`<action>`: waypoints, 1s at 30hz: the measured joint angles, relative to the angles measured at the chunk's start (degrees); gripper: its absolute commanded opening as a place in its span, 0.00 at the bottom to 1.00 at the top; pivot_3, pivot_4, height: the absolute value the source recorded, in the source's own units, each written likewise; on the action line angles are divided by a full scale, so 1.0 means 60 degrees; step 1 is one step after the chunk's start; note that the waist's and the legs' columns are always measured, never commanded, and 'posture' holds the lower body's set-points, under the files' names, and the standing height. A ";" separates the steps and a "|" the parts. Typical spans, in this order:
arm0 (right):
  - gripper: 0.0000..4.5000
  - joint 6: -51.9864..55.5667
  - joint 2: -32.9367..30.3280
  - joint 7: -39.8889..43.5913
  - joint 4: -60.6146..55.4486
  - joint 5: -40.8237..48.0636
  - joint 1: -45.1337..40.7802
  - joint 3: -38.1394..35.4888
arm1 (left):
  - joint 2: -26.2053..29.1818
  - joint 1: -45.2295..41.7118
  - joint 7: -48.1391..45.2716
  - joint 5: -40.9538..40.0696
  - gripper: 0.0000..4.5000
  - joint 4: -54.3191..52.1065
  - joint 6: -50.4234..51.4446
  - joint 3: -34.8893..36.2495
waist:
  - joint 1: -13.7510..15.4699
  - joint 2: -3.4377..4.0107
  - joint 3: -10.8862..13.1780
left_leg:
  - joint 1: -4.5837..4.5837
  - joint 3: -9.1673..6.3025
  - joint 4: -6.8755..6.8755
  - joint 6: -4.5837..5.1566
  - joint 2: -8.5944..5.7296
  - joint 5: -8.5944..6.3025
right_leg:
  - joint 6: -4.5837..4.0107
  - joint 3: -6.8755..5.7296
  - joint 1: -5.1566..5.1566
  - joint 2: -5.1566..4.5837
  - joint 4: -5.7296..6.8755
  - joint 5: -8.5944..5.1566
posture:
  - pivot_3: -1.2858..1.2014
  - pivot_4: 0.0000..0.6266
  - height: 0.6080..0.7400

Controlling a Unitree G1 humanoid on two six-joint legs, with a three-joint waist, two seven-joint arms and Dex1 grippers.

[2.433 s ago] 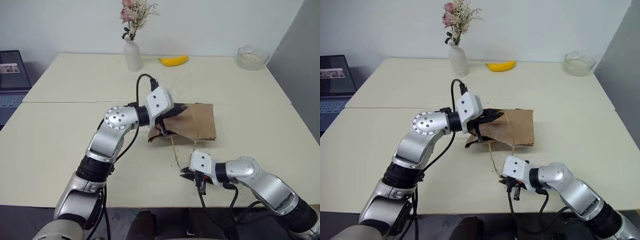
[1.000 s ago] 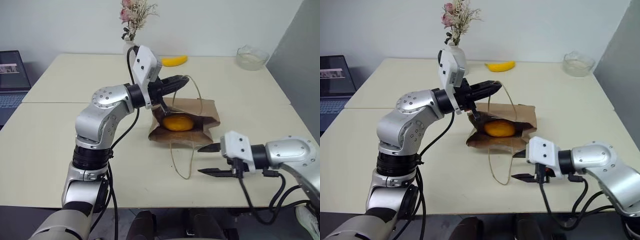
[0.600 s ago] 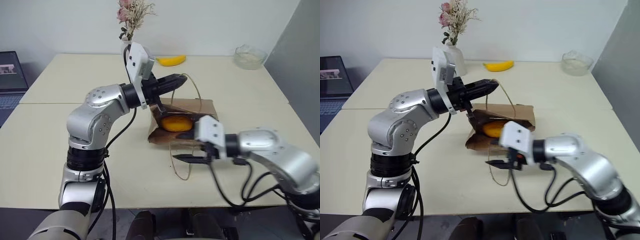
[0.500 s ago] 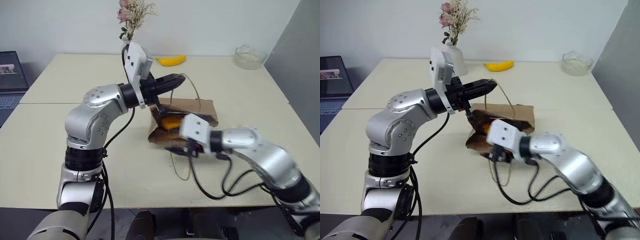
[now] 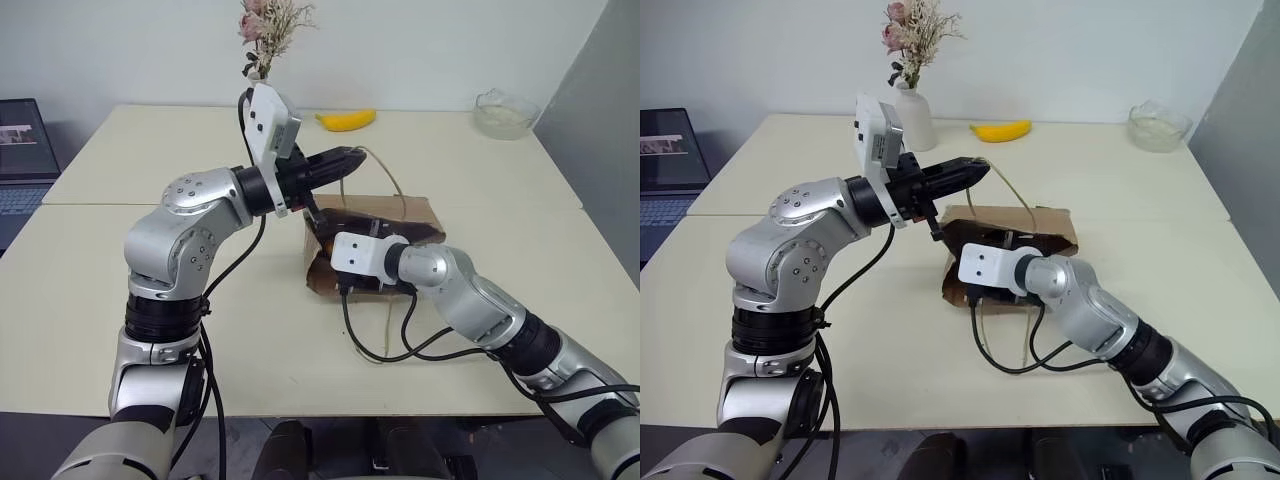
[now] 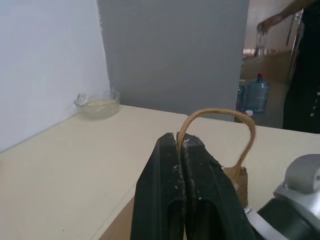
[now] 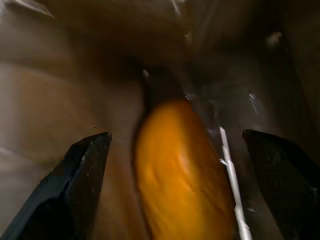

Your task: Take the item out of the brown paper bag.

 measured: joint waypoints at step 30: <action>0.66 -0.1257 0.0650 0.1521 0.1416 -0.1729 0.0083 -0.0841 | 0.0325 0.0112 0.0140 0.0190 0.00 -0.0003 -0.0168 0.0017 | -0.0023 0.0001 0.0001 | -0.0001 0.0001 -0.0001 0.0000 -0.0001 0.0000 | -0.0005 0.0002 -0.0001 0.0000 0.0001 0.0003 | 0.52 0.24 1.00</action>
